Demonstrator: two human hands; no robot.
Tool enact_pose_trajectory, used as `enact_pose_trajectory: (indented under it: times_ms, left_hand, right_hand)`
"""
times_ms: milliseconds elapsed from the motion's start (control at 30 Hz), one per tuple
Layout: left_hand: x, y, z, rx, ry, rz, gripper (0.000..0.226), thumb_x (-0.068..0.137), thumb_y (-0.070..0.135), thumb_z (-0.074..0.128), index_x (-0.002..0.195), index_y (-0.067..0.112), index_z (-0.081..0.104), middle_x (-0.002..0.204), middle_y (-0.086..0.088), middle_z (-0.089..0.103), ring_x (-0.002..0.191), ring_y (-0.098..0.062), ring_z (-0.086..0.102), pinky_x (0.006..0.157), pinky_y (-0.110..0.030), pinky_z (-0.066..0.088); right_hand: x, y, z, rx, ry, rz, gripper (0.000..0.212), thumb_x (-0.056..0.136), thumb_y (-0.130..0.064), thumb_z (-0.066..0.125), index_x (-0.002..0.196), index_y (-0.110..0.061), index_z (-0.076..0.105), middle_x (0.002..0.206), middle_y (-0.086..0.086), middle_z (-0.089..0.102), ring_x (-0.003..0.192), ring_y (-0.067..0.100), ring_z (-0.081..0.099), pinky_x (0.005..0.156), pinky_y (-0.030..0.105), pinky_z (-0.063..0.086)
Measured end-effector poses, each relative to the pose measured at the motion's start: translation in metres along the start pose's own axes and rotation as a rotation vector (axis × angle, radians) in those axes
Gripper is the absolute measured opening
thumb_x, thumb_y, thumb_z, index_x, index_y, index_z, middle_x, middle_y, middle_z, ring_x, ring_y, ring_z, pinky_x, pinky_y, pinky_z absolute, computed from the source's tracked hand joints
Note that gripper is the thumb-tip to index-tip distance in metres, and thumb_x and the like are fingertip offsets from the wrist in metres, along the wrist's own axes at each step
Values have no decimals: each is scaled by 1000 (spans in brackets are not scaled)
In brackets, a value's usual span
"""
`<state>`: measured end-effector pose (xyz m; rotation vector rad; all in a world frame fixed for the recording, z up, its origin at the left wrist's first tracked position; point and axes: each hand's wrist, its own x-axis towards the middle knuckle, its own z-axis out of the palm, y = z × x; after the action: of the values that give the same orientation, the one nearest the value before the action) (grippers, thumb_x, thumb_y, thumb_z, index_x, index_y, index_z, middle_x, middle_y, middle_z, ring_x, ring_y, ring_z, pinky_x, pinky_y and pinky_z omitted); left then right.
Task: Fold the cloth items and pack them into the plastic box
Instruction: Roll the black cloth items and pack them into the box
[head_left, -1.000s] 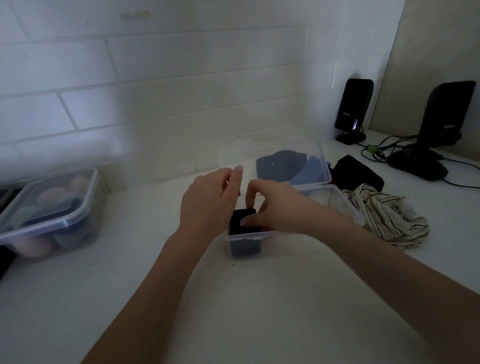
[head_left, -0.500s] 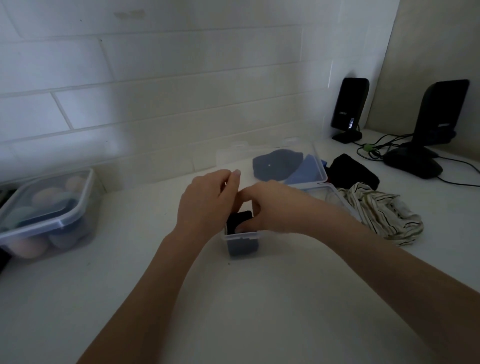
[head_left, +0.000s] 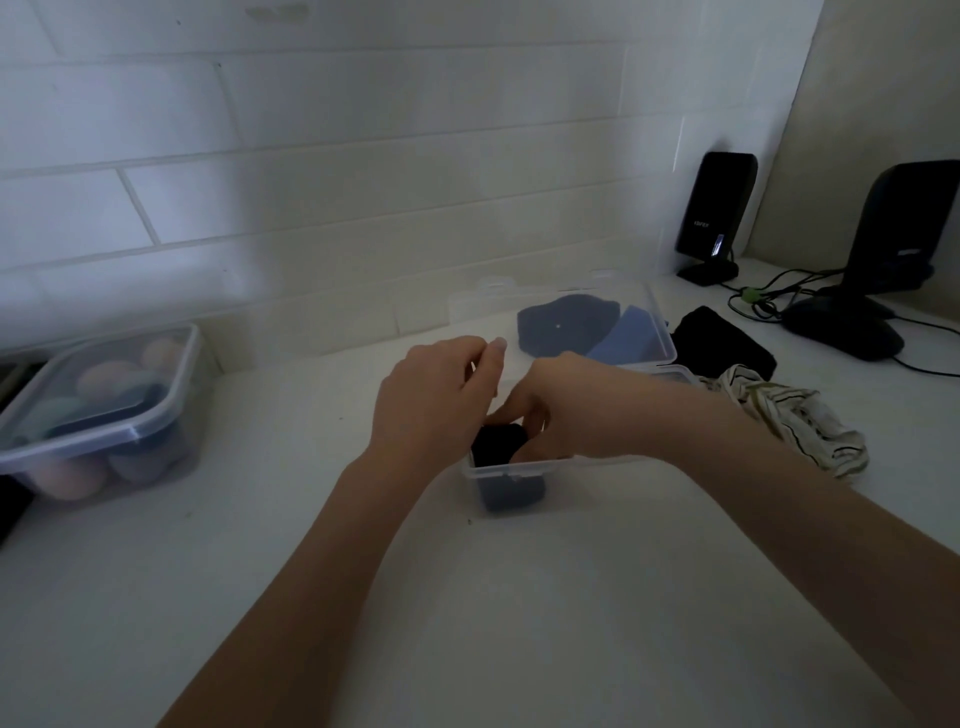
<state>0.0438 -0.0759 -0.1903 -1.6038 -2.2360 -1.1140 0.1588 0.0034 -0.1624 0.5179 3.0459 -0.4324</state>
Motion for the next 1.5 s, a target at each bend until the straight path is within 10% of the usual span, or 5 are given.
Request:
enact_pose_trajectory:
  times_ms: [133,400,900,1500]
  left_hand:
    - [-1,2,0,-13,-2,-6,44,97,36,38,69,10,60,50,11,44,51,-8,45,52,-22,27]
    - [1,-2,2,-20,-1,-6,47,97,37,38,62,10,54,52,2,46,53,-17,46,54,-29,35]
    - [-1,2,3,-61,27,-52,45,97,32,42,58,12,54,45,10,39,45,-9,40,52,-21,28]
    - [0,-4,2,-36,11,-53,45,88,38,52,51,13,48,50,-1,52,51,-20,48,51,-30,37]
  right_hand:
    - [1,-4,6,22,27,15,30,84,-35,65,111,-22,70,58,-16,48,50,7,45,49,12,33]
    - [0,-6,6,104,51,30,28,80,-33,70,105,-21,67,73,-14,52,67,6,55,75,24,52]
    - [1,1,5,169,-85,44,48,72,-41,76,118,-32,64,39,-31,51,42,-14,48,39,1,32]
    - [-10,12,-30,328,-52,109,27,82,-39,65,105,-24,69,65,-2,71,45,7,58,41,17,43]
